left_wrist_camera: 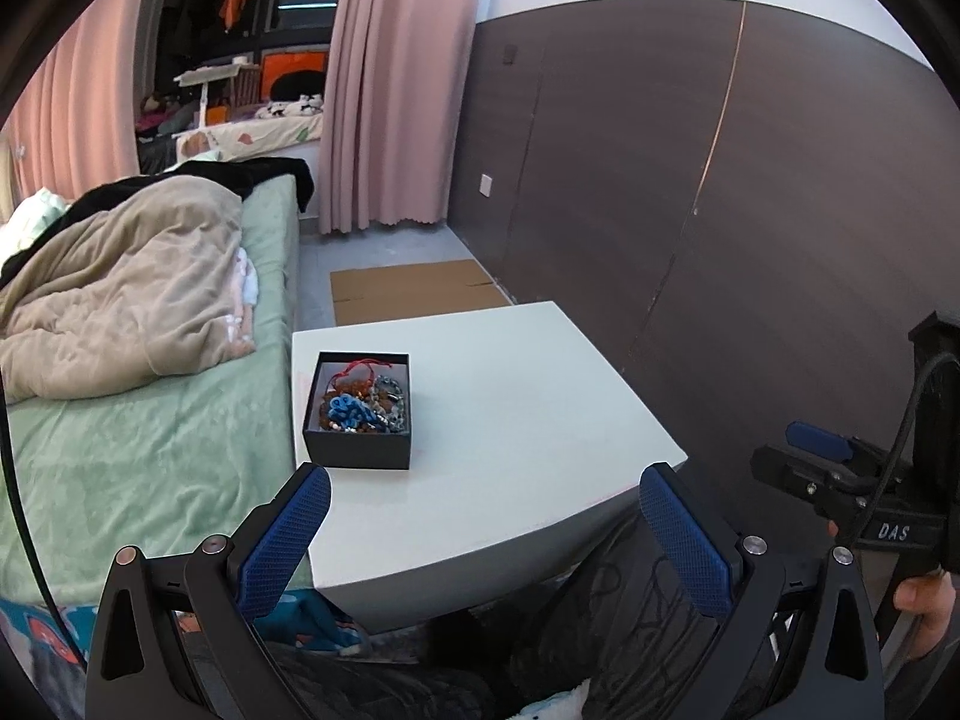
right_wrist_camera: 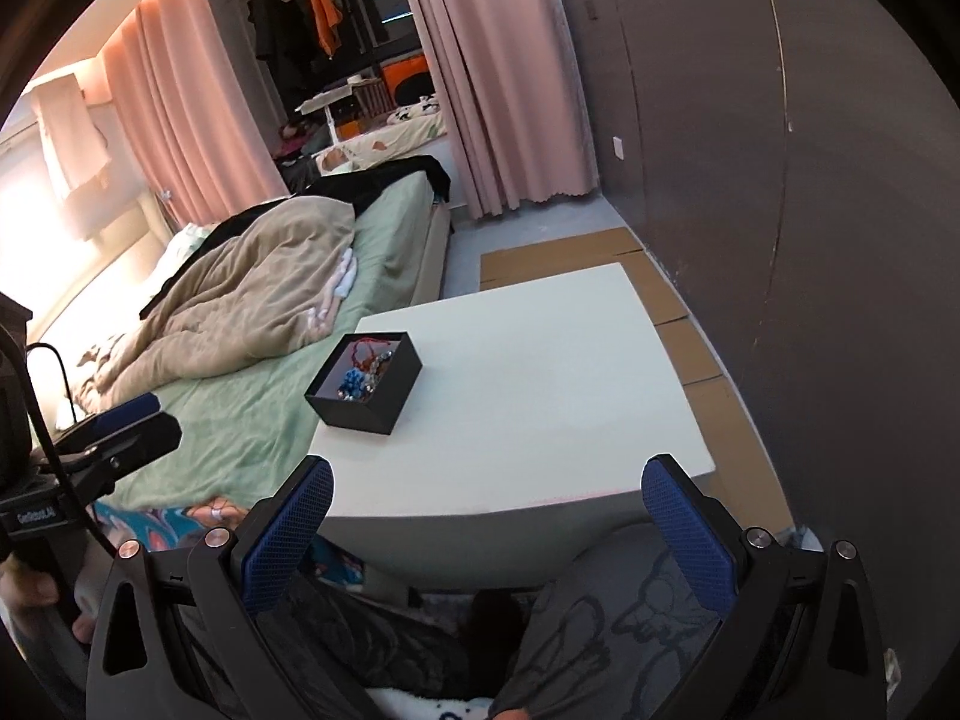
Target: Organize jewelry
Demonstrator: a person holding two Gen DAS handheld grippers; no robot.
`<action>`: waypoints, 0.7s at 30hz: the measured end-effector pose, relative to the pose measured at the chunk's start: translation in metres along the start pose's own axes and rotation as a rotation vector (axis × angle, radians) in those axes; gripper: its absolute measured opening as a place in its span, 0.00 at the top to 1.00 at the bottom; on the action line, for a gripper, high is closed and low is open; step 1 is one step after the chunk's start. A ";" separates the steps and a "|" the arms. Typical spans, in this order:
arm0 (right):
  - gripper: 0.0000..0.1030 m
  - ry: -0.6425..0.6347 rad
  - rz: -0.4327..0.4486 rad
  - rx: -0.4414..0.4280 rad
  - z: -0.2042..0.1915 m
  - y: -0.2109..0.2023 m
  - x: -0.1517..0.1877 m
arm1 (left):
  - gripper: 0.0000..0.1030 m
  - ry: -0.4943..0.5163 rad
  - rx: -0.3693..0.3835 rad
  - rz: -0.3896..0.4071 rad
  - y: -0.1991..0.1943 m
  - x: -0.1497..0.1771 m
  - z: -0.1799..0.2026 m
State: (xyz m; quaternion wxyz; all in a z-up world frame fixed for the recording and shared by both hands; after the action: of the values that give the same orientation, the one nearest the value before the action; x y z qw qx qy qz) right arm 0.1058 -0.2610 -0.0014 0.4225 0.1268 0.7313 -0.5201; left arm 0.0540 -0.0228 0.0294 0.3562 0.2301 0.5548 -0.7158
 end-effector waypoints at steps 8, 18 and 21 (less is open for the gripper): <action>0.00 0.003 0.018 -0.026 0.000 -0.004 0.006 | 0.00 0.019 -0.013 0.007 0.000 0.003 0.008; 0.00 0.014 0.025 -0.024 0.013 -0.012 0.009 | 0.00 0.051 -0.018 0.006 0.000 0.006 0.020; 0.00 0.022 0.026 -0.022 0.016 -0.014 0.009 | 0.00 0.051 -0.011 0.001 0.000 0.007 0.021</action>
State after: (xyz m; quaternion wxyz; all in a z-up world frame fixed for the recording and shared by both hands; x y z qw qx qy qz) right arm 0.0991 -0.2835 -0.0008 0.4226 0.1371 0.7398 -0.5052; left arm 0.0506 -0.0448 0.0301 0.3438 0.2466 0.5675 -0.7064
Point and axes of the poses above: each gripper's, at about its wrist camera, not at the fingertips, and y roughly the way its jaws point, z to its right, x to its underside, the point moved 2 cm from there along y, roughly the way its jaws point, and after that the axes turned 9 degrees about -y, right-handed, at the moved point
